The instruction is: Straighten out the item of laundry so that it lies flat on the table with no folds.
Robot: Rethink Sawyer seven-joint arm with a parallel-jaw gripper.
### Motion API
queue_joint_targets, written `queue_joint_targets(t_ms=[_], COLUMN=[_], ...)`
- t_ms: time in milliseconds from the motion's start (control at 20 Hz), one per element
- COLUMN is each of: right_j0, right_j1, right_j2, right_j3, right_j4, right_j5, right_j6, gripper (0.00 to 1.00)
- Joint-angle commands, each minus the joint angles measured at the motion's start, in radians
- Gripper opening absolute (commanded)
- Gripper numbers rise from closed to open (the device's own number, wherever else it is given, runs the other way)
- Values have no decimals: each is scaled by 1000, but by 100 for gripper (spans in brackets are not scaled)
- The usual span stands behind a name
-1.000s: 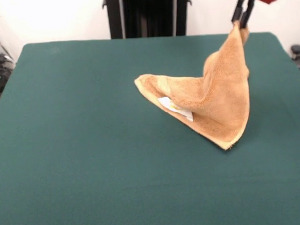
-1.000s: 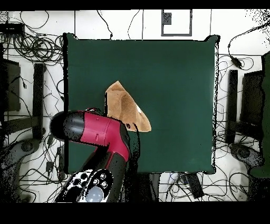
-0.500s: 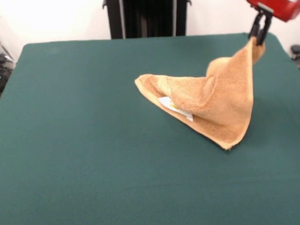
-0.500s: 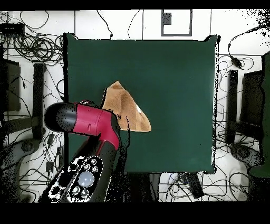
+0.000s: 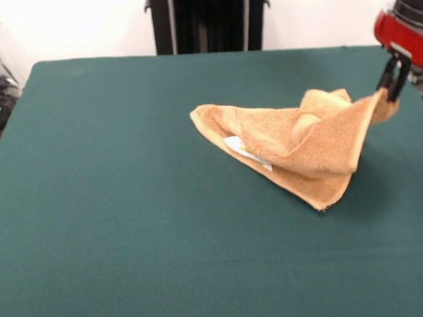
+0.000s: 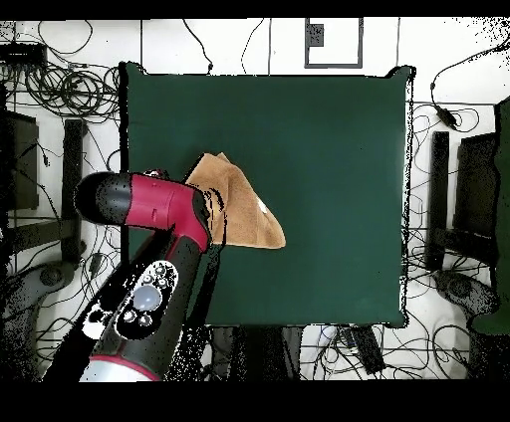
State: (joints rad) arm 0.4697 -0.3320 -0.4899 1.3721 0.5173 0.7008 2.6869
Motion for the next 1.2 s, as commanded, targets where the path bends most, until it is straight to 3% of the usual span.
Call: queue_joint_targets(t_ms=[50,450,850,1200], right_j0=[45,57,52,14], right_j1=[138,272,379,447], right_j2=[-12,-99,-168,-218], right_j3=[-182,-366,-490,-619], right_j4=[75,87,101,131], right_j5=[79,151,143,184], right_j6=[438,589,707,774], gripper=[0,0,0,0])
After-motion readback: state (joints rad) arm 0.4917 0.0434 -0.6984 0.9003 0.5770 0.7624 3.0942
